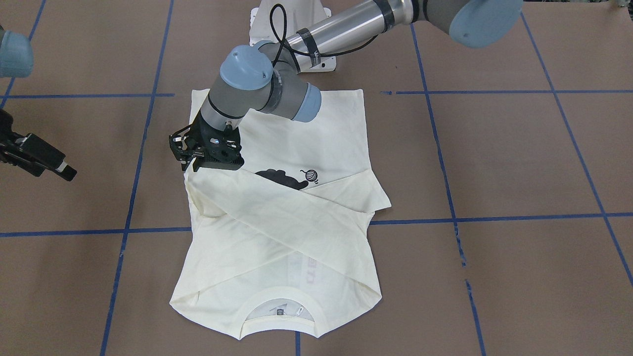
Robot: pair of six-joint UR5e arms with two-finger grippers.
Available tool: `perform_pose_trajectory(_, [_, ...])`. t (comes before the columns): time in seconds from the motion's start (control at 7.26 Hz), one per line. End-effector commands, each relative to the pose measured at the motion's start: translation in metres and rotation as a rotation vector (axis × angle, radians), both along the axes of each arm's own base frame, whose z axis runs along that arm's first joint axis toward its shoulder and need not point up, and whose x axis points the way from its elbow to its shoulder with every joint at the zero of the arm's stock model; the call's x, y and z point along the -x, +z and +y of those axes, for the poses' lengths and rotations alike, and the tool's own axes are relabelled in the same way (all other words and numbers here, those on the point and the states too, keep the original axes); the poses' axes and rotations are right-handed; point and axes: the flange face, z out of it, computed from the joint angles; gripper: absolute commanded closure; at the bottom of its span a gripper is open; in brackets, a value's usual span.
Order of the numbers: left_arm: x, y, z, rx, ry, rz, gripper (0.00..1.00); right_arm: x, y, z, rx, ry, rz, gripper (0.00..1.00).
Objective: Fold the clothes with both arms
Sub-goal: 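Fold the held sleeve across the shirt front with the left gripper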
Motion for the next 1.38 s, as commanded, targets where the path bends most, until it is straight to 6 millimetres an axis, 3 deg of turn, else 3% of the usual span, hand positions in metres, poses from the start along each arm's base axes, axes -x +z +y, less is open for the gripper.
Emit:
perform_pose_trajectory(0.0, [0.054,0.002,0.029,0.099,0.017,0.064,0.12,0.040,-0.014,0.007,0.073,0.033,-0.003,0.00])
perform_pose_trajectory(0.14, [0.104,0.016,0.054,0.127,0.017,0.012,0.12,0.084,-0.031,0.037,0.084,0.041,0.004,0.00])
perform_pose_trajectory(0.41, [0.224,0.092,0.078,0.069,-0.019,-0.023,0.15,0.177,-0.063,0.132,0.152,0.080,-0.008,0.01])
perform_pose_trajectory(0.55, [0.251,0.118,0.085,-0.026,-0.013,-0.054,0.15,0.212,-0.070,0.180,0.154,0.099,0.000,0.02])
perform_pose_trajectory(0.69, [0.257,0.130,0.081,-0.047,-0.018,-0.074,0.15,0.248,-0.064,0.227,0.176,0.118,0.019,0.02])
perform_pose_trajectory(0.83, [0.260,0.133,0.074,-0.044,-0.030,-0.081,0.15,0.268,-0.045,0.263,0.170,0.134,0.063,0.02])
perform_pose_trajectory(1.24, [0.256,0.145,0.067,-0.028,-0.037,-0.106,0.15,0.270,-0.001,0.303,0.220,0.132,0.147,0.02])
